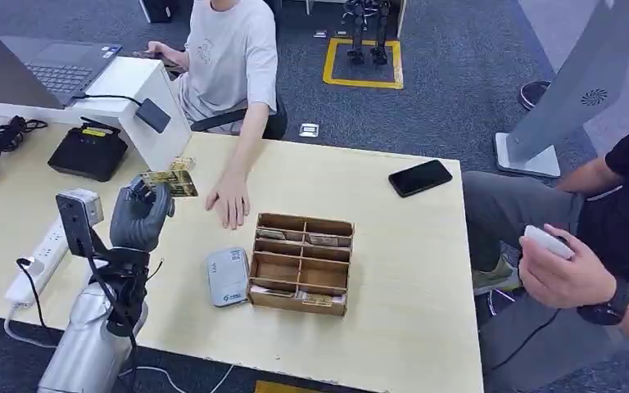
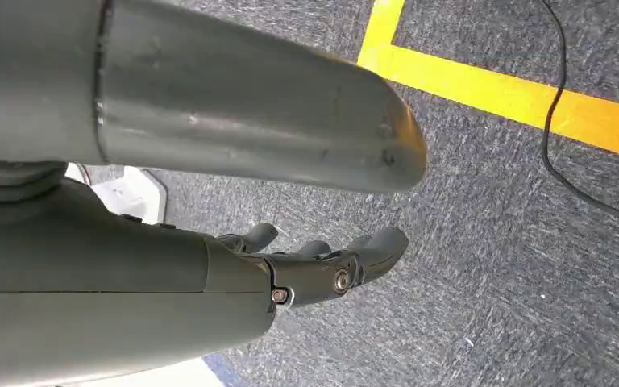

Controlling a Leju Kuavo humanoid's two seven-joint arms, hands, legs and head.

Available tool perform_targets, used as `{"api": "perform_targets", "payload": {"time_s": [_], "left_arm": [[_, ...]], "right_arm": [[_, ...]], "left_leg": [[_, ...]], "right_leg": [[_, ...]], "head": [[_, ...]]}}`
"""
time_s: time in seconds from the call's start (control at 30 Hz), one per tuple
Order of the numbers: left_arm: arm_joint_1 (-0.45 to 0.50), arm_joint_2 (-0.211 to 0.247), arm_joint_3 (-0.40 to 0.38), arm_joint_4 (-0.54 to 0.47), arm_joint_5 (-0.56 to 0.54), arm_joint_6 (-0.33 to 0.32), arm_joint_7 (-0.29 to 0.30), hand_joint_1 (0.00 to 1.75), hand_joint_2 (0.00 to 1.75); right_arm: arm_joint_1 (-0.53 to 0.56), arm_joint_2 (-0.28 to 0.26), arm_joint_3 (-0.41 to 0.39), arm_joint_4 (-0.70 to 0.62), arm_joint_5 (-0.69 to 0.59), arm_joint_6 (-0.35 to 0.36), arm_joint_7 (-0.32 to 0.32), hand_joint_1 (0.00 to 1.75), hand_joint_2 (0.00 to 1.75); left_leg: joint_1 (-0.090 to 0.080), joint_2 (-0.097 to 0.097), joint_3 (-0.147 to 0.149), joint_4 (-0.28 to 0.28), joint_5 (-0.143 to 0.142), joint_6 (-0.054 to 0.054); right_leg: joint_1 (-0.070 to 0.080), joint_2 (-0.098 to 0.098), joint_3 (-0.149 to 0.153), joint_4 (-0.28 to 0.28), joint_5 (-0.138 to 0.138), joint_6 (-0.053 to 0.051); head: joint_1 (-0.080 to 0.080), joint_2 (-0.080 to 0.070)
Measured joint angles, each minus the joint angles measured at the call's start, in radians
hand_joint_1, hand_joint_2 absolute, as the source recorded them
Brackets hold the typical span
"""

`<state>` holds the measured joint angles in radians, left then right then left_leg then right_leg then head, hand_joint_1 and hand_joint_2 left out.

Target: Pass the card to the sensor for recognition and then transmit it.

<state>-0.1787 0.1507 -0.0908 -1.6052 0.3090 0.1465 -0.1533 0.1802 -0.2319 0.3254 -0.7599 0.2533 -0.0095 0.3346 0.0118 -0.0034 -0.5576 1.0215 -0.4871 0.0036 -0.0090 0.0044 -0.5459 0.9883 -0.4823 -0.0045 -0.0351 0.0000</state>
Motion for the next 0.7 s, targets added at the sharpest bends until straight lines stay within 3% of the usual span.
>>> {"api": "perform_targets", "payload": {"time_s": [0.7], "left_arm": [[-0.001,0.000,0.003,-0.016,0.002,0.000,-0.002,1.75,1.75]], "right_arm": [[-0.003,-0.003,0.011,0.006,-0.002,0.000,0.000,0.00,0.00]], "left_leg": [[0.000,0.000,0.000,0.000,0.000,0.000]], "right_leg": [[0.000,0.000,0.000,0.000,0.000,0.000]], "head": [[0.000,0.000]]}}
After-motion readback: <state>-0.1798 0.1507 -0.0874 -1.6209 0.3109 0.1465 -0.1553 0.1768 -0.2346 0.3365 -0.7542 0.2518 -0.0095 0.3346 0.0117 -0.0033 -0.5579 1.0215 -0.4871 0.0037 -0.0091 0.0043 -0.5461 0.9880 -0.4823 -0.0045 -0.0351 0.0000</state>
